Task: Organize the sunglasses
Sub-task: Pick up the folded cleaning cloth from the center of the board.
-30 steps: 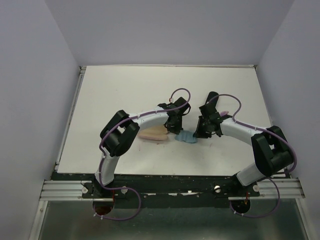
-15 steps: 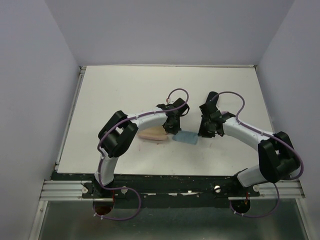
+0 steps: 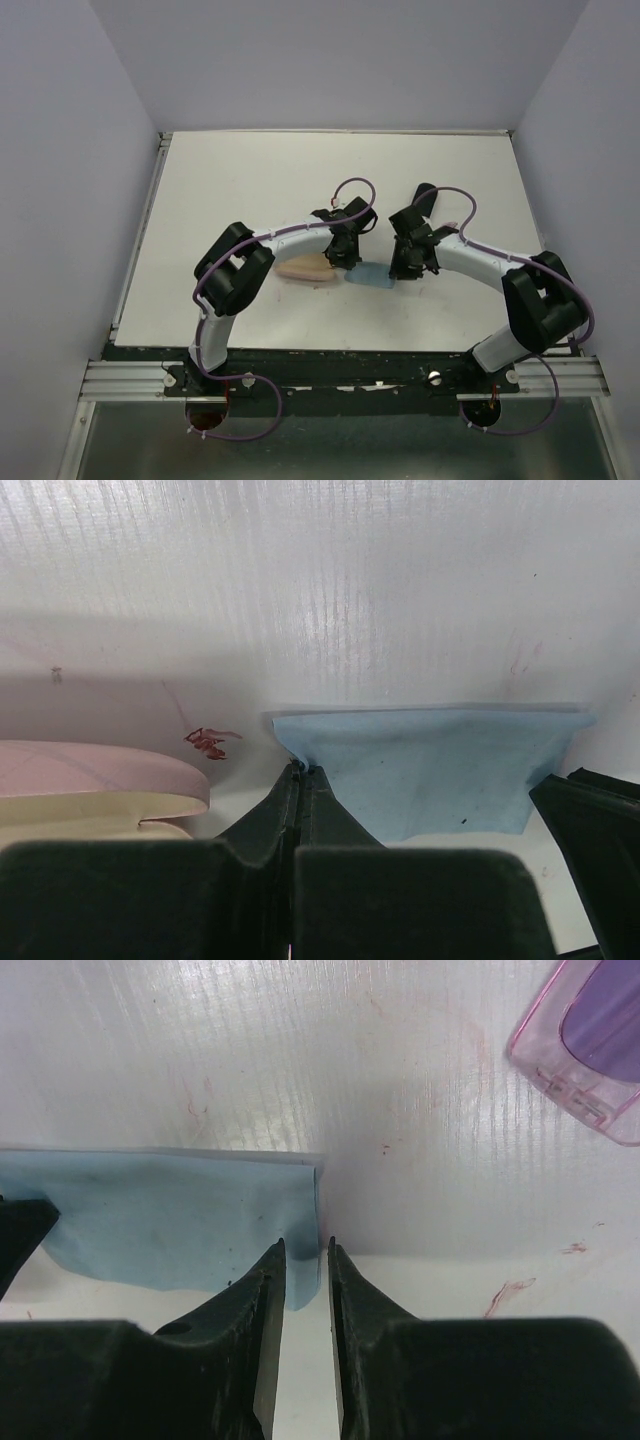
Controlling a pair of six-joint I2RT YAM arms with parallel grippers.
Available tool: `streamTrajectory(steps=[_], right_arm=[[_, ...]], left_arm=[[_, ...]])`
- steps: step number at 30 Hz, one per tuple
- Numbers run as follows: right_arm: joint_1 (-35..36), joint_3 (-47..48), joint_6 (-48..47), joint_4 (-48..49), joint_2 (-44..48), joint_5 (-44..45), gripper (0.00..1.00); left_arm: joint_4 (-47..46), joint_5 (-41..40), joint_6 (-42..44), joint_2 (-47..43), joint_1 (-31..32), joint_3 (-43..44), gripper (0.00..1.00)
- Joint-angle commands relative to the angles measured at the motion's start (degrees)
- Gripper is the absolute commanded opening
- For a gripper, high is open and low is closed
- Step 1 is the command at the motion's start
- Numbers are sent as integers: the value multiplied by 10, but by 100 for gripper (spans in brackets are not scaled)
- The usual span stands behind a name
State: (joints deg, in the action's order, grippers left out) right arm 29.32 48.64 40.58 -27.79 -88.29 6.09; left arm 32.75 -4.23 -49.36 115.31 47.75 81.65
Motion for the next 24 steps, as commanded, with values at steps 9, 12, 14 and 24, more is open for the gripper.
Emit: streamTrajectory(steps=[9,12,14,24], right_arm=[[10,-1,10,7,-38,-7,32],[12,0,10,8,-40,-6,32],[17,4,12,4,-43,1,32],[40,15,42,-34,-70,67,21]], left_arm=[[1,6,-9,-15,3,-12,0],[0,5,-12,-16,2,-14,0],[0,5,-13,-17,2,-14,0],[-1,4,-16,-21,2,-20,0]])
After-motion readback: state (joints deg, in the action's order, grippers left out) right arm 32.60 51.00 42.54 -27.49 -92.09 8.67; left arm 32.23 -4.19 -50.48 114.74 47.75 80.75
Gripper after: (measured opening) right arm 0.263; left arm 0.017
